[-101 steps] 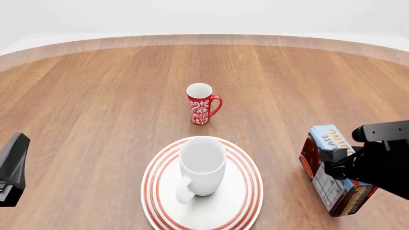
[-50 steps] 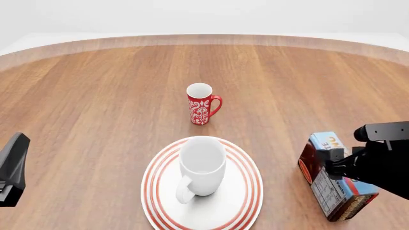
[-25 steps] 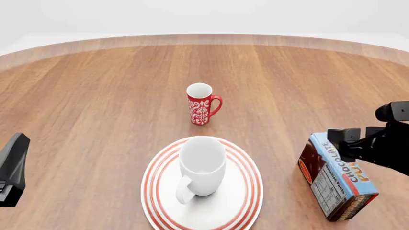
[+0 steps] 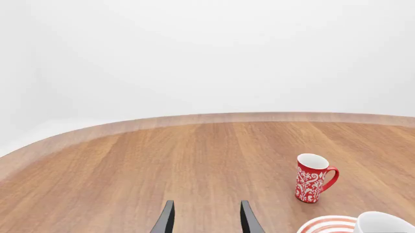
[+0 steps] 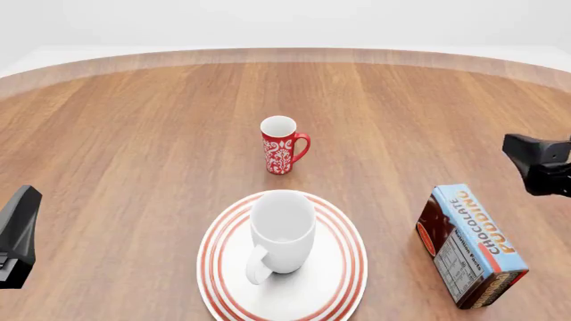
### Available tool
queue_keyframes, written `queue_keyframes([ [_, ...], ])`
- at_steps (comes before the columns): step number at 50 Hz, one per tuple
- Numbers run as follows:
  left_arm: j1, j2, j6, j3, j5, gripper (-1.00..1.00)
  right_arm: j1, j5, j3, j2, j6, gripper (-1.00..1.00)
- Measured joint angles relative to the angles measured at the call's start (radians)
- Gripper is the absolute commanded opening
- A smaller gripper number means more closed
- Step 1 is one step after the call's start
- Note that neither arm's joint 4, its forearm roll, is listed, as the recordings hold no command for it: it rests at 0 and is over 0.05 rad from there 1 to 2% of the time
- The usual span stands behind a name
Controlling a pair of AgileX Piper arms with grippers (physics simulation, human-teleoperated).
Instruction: Pick up the white mug and put it on the plate, and put the chocolate pudding to the right of the plate.
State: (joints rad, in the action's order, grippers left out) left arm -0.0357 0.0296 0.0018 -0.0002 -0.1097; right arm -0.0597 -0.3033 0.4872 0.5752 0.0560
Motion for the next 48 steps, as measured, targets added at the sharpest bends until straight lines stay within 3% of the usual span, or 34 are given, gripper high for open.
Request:
queue_keyframes([
  [13, -0.004, -0.008, 0.008, 0.000, 0.003, 1.00, 0.037, -0.015, 0.026, -0.234, 0.071, 1.00],
  [24, -0.012, -0.019, 0.026, 0.000, 0.004, 1.00, 0.072, -0.026, 0.048, -0.417, 0.092, 1.00],
  [32, -0.018, -0.024, 0.046, 0.000, 0.001, 1.00, 0.107, 0.000, 0.070, -0.505, 0.079, 1.00],
  [48, -0.008, -0.027, 0.069, 0.000, -0.006, 1.00, 0.227, 0.150, 0.030, -0.562, 0.027, 1.00],
])
